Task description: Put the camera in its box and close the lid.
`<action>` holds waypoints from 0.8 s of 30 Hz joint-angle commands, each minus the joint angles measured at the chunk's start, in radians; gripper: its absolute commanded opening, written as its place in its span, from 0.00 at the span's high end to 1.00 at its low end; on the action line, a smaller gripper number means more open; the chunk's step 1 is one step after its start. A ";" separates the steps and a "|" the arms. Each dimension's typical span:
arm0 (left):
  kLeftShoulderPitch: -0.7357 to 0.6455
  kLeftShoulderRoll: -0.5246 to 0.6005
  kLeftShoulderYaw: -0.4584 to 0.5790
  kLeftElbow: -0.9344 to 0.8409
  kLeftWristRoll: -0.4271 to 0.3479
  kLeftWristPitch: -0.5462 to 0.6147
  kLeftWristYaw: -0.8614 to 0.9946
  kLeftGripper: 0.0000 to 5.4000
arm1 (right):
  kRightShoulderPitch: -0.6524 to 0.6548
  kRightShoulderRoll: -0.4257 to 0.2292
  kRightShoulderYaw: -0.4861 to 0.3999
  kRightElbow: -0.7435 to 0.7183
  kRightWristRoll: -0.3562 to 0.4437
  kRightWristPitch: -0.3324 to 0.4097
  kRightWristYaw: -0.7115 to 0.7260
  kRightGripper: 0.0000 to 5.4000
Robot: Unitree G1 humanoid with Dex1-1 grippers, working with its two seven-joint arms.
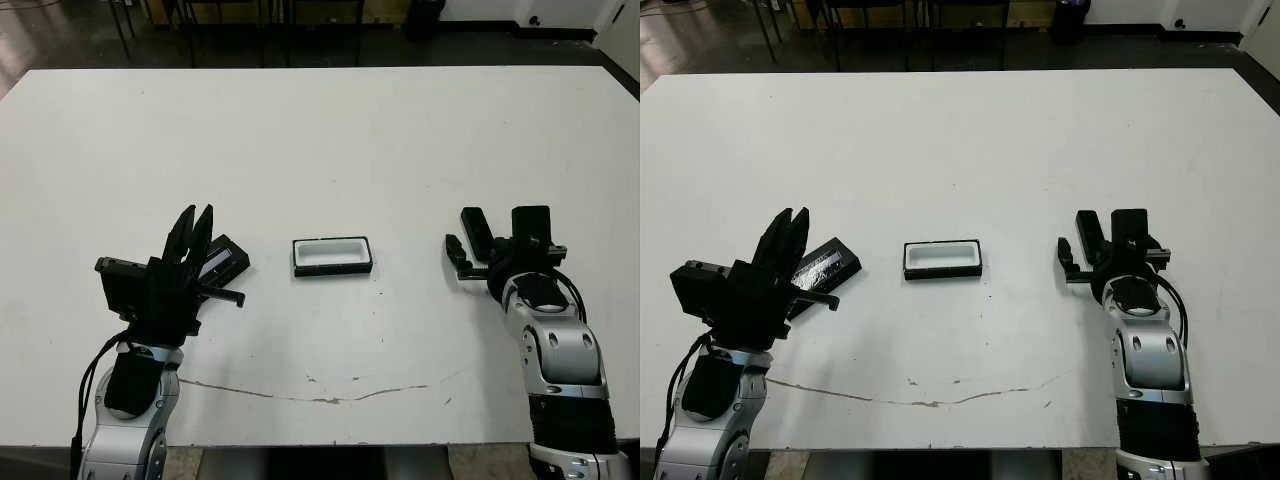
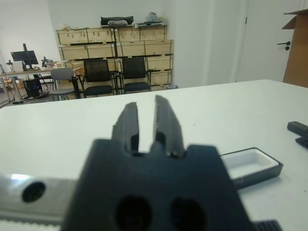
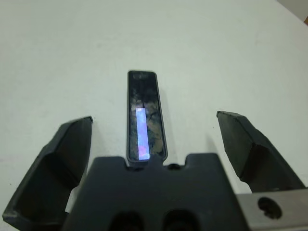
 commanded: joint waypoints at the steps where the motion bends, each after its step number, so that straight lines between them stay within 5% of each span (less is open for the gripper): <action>1: 0.018 0.017 0.003 0.009 -0.002 0.015 -0.005 1.00 | 0.014 0.015 -0.009 0.040 0.012 -0.006 -0.006 0.12; 14: 0.019 0.018 -0.010 -0.004 -0.007 0.046 -0.006 1.00 | 0.024 0.064 -0.060 0.087 0.057 -0.110 -0.041 0.66; 21: 0.011 0.011 -0.016 0.010 0.017 0.026 0.013 1.00 | -0.019 0.020 -0.062 0.040 0.090 -0.008 -0.006 0.94; 24: 0.011 0.010 -0.016 0.006 0.017 0.030 0.018 1.00 | -0.036 -0.009 -0.065 0.001 0.100 0.057 0.016 0.96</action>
